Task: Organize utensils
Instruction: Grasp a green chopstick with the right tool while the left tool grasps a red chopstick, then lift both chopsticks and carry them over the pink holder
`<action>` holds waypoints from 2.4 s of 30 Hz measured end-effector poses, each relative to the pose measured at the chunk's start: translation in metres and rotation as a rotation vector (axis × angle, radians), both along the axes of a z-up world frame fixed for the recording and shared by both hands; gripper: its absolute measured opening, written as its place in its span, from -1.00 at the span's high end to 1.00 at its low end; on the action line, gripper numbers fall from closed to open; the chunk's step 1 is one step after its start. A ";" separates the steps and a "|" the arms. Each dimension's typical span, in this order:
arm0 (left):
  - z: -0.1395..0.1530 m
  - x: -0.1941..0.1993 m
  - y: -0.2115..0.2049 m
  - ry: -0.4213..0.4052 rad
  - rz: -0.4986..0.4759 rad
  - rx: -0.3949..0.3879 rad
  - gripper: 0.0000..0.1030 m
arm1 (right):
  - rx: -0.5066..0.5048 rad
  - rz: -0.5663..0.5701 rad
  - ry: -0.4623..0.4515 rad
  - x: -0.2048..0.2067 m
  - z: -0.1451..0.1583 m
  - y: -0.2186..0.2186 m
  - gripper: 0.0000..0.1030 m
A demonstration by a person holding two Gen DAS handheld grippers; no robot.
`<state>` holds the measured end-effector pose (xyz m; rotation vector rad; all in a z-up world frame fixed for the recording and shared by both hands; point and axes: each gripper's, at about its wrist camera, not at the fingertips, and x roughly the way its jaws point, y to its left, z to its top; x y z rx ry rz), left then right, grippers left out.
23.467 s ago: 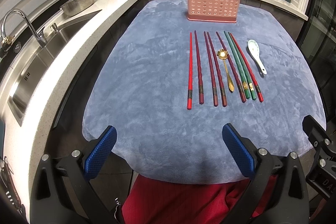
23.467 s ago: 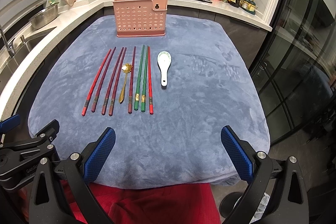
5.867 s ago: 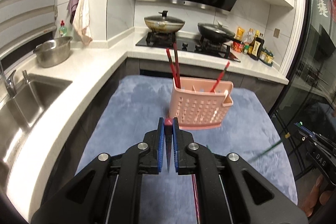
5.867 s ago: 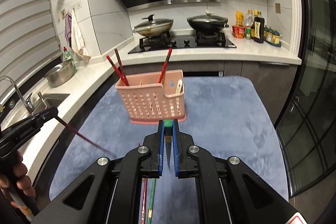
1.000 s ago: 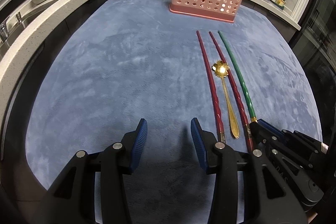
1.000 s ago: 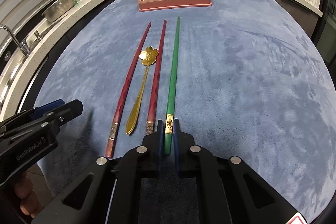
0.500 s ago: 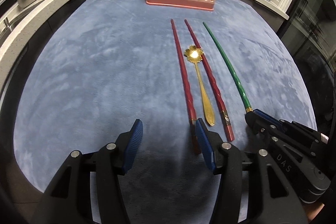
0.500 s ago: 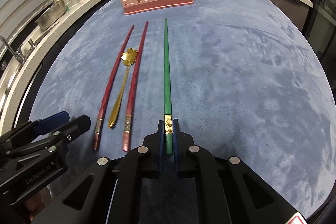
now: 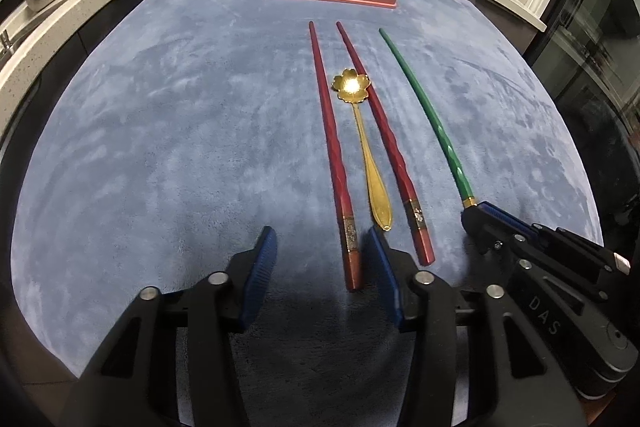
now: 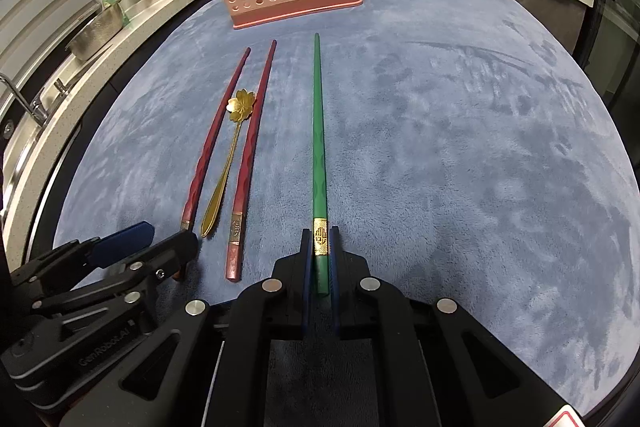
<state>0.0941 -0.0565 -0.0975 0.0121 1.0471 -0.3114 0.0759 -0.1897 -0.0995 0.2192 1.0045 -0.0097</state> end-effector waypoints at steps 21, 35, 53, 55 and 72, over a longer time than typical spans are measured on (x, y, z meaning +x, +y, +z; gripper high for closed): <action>0.011 0.004 0.018 -0.032 0.055 -0.024 0.84 | 0.006 -0.005 -0.019 0.000 0.011 -0.001 0.86; 0.089 0.011 0.037 -0.180 0.089 -0.092 0.85 | 0.025 -0.043 -0.180 0.000 0.086 -0.016 0.86; 0.184 0.067 0.046 -0.379 0.134 -0.124 0.86 | 0.027 -0.064 -0.379 0.034 0.175 -0.043 0.86; 0.191 0.076 0.045 -0.392 0.137 -0.125 0.87 | 0.033 -0.068 -0.390 0.041 0.180 -0.047 0.86; 0.270 0.132 0.039 -0.536 0.129 -0.199 0.87 | 0.107 -0.044 -0.506 0.105 0.236 -0.064 0.86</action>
